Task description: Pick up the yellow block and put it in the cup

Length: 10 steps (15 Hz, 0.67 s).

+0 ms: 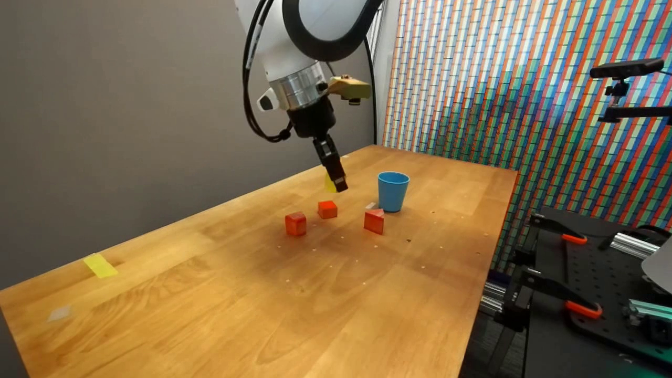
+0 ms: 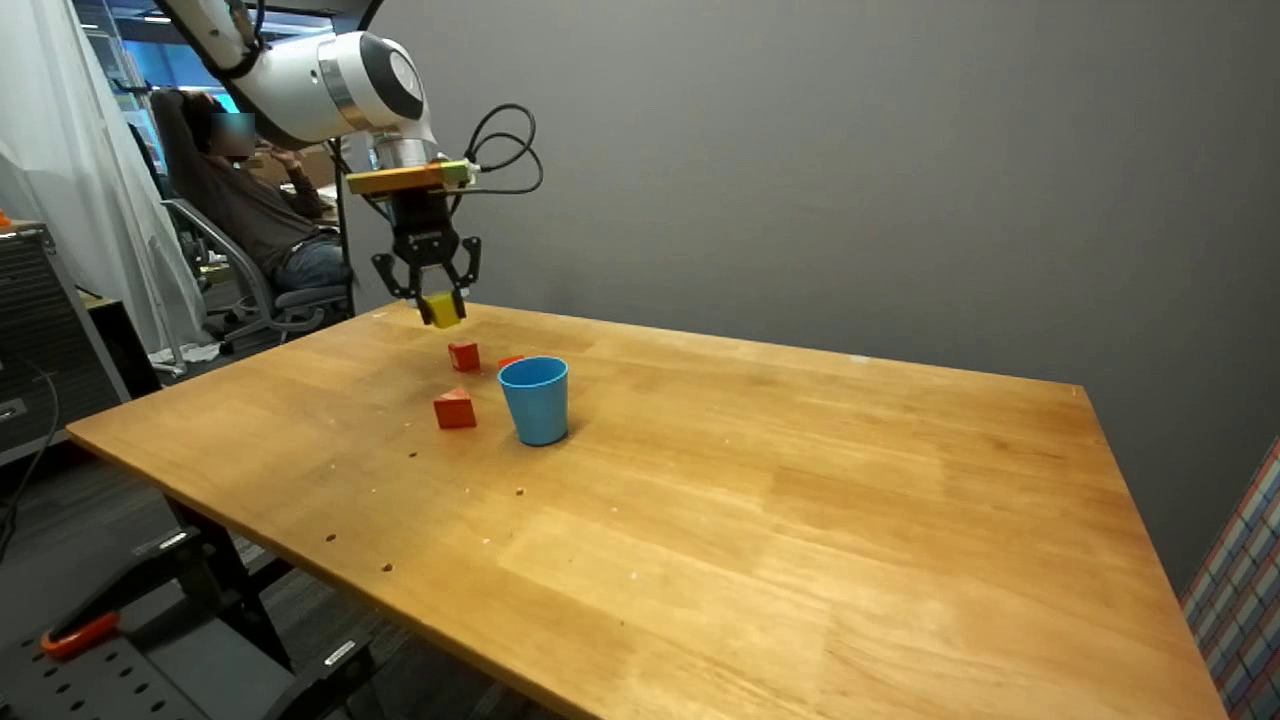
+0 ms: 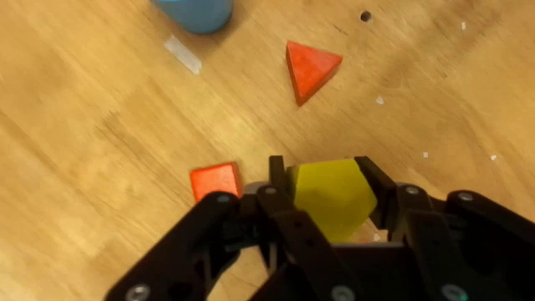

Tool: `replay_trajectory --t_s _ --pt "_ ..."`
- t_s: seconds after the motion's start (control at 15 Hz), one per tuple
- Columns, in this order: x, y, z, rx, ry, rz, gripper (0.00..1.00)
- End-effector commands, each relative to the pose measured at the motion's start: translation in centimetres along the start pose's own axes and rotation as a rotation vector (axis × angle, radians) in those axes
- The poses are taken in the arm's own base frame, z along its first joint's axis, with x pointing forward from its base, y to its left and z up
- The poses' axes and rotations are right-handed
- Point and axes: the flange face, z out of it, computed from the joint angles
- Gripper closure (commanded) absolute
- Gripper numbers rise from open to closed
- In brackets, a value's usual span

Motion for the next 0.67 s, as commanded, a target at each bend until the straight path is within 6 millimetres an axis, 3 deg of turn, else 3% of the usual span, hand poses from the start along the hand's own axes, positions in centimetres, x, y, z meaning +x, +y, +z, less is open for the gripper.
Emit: replay_trajectory --t_s 0.0,0.33,0.6 --pt "-6.3 3.3 -1.3 -0.002 0.002 0.204 0.80" --pt "-12.4 9.7 0.1 0.067 -0.026 0.474 0.80" --pt "-15.0 13.6 2.7 0.160 -0.048 0.606 0.80"
